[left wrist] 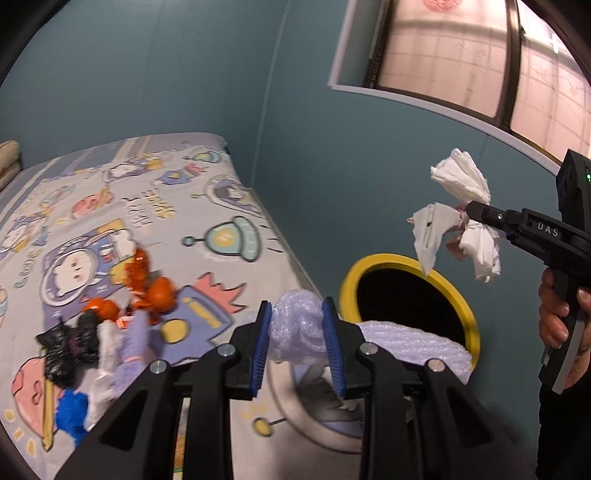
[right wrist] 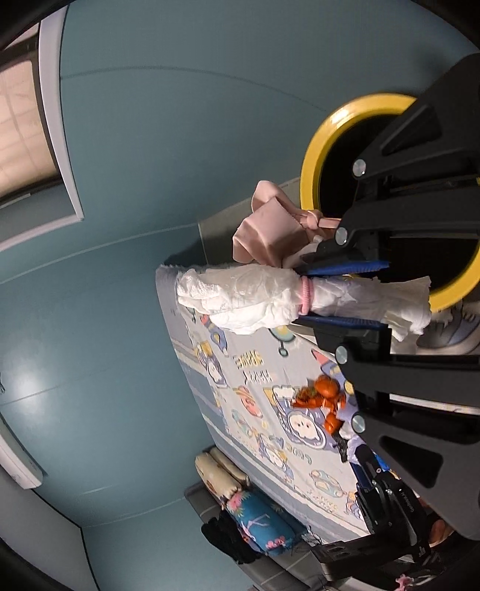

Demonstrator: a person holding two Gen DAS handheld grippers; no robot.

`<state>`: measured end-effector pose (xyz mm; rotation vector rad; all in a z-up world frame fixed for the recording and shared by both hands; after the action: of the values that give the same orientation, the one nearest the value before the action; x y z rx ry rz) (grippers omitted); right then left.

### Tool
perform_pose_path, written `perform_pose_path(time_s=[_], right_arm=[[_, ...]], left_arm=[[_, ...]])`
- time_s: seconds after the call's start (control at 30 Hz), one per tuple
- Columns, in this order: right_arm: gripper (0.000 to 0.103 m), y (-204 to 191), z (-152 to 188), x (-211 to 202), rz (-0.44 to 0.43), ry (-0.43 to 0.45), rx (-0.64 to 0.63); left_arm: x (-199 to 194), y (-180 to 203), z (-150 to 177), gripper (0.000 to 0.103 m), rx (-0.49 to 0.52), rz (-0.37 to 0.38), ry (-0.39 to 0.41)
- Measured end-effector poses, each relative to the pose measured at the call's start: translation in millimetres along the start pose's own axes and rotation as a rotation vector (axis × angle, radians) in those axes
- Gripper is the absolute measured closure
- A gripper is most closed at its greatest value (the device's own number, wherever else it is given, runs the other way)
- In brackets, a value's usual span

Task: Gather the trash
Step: 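Carry the lavender mesh sleeve and white tissue bundle over the yellow-rimmed bin with both tools, then open both tools to drop the mesh sleeve and tissue into the bin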

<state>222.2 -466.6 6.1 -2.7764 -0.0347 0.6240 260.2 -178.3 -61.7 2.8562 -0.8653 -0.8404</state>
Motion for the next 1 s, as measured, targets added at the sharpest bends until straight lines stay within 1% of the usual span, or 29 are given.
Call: perform_pose_path(time_s=[0.1, 0.3, 0.57, 0.7, 0.87, 1.0], right_arm=[[0.085, 12, -1, -4, 0.026, 0.006, 0.003], [0.085, 33, 1, -7, 0.066, 0.006, 0.023], [0.085, 64, 5, -6, 0.122, 0.000, 0.054], [0.085, 74, 9, -1, 0.160, -0.011, 0.056], [0.085, 81, 17, 8, 0.172, -0.034, 0.066], [0.085, 85, 22, 14, 0.199, -0.046, 0.052]], left_arm=[[15, 19, -1, 0.077, 0.017, 0.034, -0.015], [41, 52, 0, 0.077, 0.054, 0.079, -0.047], [64, 90, 1, 0.077, 0.122, 0.117, -0.079], [75, 102, 2, 0.076, 0.139, 0.125, -0.095], [85, 112, 8, 0.076, 0.147, 0.128, -0.115], [94, 116, 13, 0.076, 0.157, 0.129, -0.131]])
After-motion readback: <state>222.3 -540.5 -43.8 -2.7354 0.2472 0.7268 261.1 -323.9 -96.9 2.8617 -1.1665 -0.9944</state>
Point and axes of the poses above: each gripper's, at about its wrist camera, not at the fingertips, and x roughly the way its jaws point, y to its right, z to its underside, the point moved 3 cm from there along x, roughly the way its jaws point, and after that the axes turned 7 degrees about y, right-handed, at the moved point
